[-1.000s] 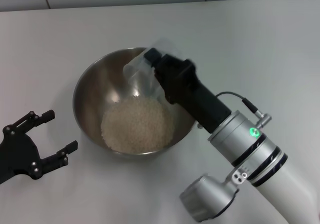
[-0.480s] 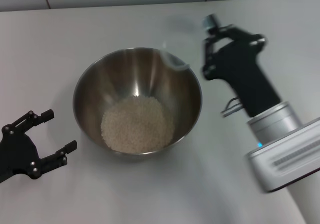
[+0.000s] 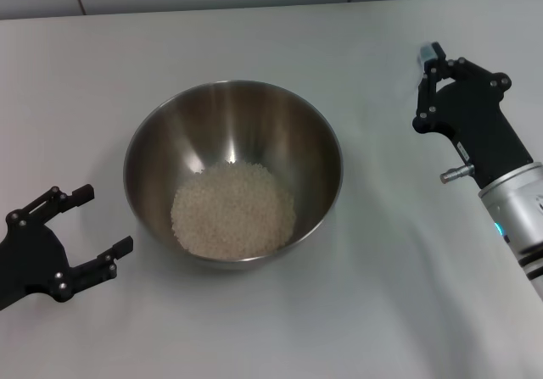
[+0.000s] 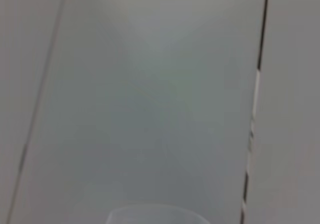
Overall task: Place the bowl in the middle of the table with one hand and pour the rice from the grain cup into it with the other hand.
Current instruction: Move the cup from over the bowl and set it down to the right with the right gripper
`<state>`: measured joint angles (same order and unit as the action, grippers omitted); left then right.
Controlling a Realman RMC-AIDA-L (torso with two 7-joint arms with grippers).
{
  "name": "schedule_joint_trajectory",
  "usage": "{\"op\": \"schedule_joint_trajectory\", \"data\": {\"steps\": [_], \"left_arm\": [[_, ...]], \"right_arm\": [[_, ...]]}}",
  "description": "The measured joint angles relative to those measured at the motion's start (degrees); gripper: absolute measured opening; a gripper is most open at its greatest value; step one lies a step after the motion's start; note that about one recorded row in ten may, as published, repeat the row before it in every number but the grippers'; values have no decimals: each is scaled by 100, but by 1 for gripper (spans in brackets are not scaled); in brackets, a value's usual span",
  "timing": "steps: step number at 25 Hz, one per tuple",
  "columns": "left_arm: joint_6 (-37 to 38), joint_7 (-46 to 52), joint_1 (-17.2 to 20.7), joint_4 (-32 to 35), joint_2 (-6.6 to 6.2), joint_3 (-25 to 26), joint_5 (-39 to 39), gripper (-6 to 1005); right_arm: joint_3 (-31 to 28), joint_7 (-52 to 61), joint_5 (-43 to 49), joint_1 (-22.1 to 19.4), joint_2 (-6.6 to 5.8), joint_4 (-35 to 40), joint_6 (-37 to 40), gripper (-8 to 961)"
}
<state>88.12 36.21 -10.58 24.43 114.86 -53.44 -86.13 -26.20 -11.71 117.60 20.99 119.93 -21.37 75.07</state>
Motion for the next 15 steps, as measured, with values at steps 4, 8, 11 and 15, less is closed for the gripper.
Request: {"op": "schedule_joint_trajectory", "data": {"steps": [4, 8, 11, 15], "left_arm": [[-2, 0, -14, 0, 1, 0, -5, 846], [-5, 0, -27, 0, 1, 0, -9, 846], [-6, 0, -39, 0, 1, 0, -10, 846], [-6, 0, -63, 0, 1, 0, -10, 846]], "right_arm": [[-82, 79, -1, 116, 0, 109, -575, 43], [-94, 89, -1, 199, -1, 141, -919, 45], [-100, 97, -1, 306, -3, 151, -1253, 46], [-103, 104, -1, 468, -5, 175, -1779, 48]]}}
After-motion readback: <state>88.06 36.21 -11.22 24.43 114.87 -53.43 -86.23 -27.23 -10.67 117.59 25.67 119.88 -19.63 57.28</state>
